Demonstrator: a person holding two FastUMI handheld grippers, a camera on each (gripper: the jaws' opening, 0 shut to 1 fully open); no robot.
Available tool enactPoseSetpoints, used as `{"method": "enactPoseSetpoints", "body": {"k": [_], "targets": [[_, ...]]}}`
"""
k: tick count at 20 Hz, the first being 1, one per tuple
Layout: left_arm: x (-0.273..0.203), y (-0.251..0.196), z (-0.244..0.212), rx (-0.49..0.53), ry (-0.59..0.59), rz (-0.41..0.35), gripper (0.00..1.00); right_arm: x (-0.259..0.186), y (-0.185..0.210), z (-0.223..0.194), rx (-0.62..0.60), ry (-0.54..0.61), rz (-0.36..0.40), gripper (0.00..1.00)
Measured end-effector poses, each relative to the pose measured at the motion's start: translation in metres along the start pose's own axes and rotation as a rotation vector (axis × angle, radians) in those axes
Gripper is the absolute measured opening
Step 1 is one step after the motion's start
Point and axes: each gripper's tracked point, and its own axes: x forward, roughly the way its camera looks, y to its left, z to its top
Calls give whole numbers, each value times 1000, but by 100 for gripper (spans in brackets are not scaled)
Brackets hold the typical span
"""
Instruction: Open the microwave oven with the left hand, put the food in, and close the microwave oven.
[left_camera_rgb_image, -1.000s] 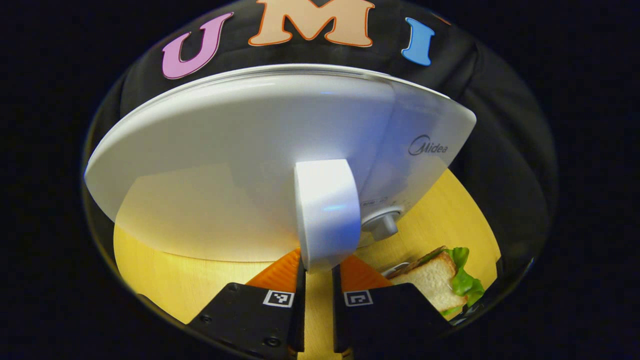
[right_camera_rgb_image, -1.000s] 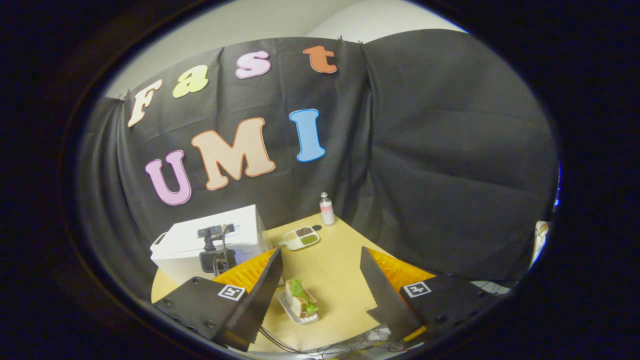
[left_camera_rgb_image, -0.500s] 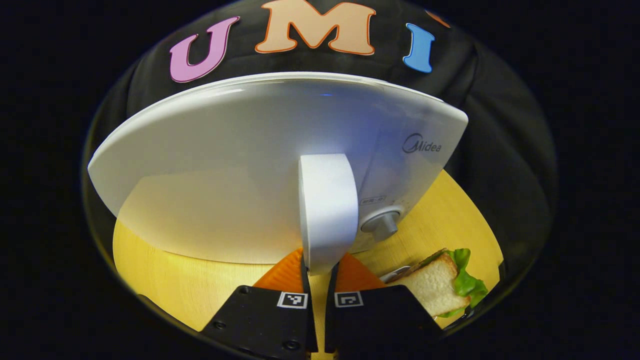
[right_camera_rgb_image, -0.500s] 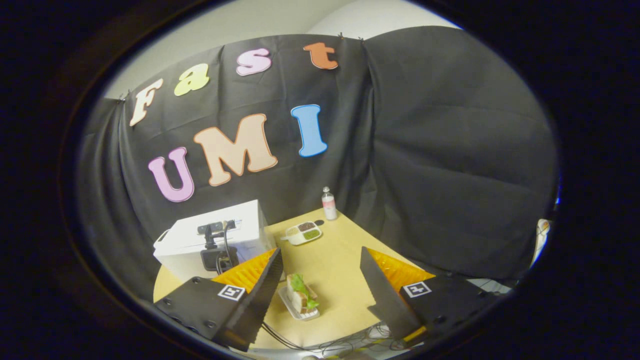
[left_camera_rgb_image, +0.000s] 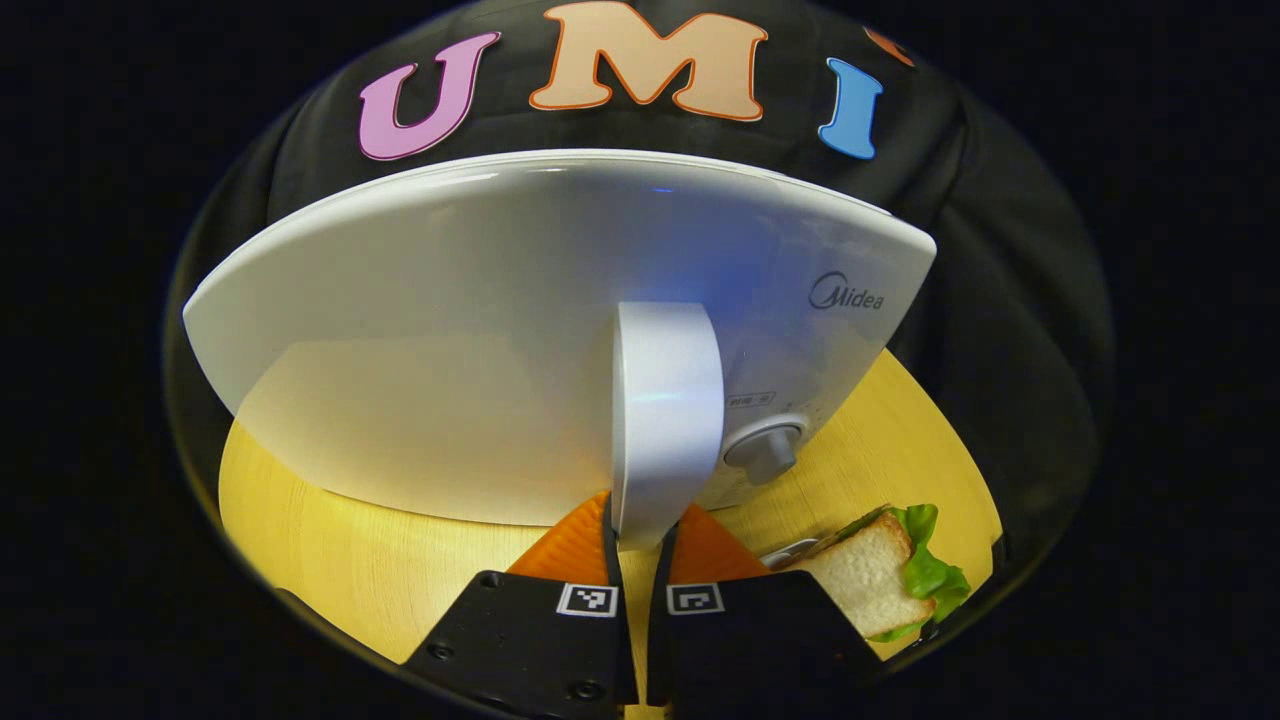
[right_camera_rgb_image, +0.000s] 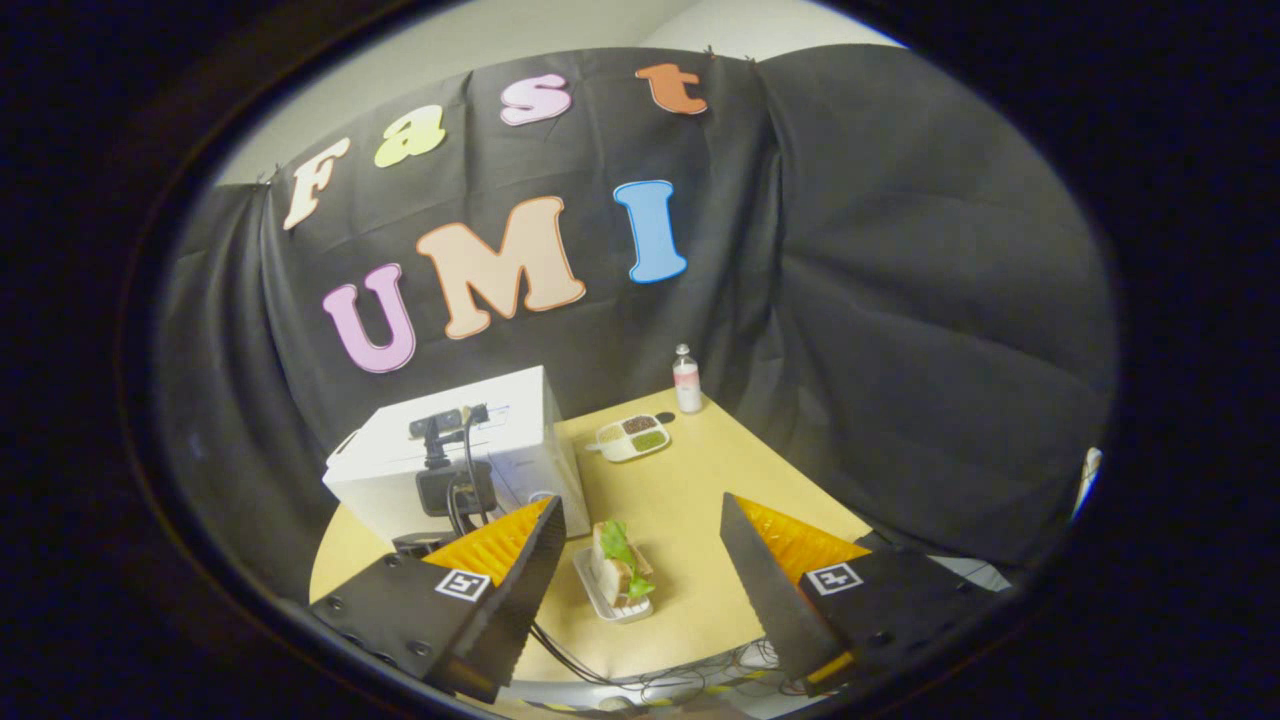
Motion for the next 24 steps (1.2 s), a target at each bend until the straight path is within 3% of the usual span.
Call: {"method": "enactPoseSetpoints", "body": {"k": [5,6,7,9,15,21,24], "targets": [[-12,0,-14,-36,36,4,4,10,-2,-3,-43,13,16,98],[-21,0,-19,-27,13,1,3,13,-1,-3,-39,17,25,98],[-30,1,-23,5,-12,-9,2,16,-1,-4,-37,27,31,92],[-49,4,-42,28,-8,-29,2,23,-2,-6,-39,41,43,92],[-81,16,-68,44,-1,-28,11,38,4,-17,-68,75,102,92],[-109,38,-93,-131,23,-17,37,44,15,-30,-99,110,171,92],[-125,56,-104,-148,15,5,66,47,18,-40,-116,132,192,92]]}}
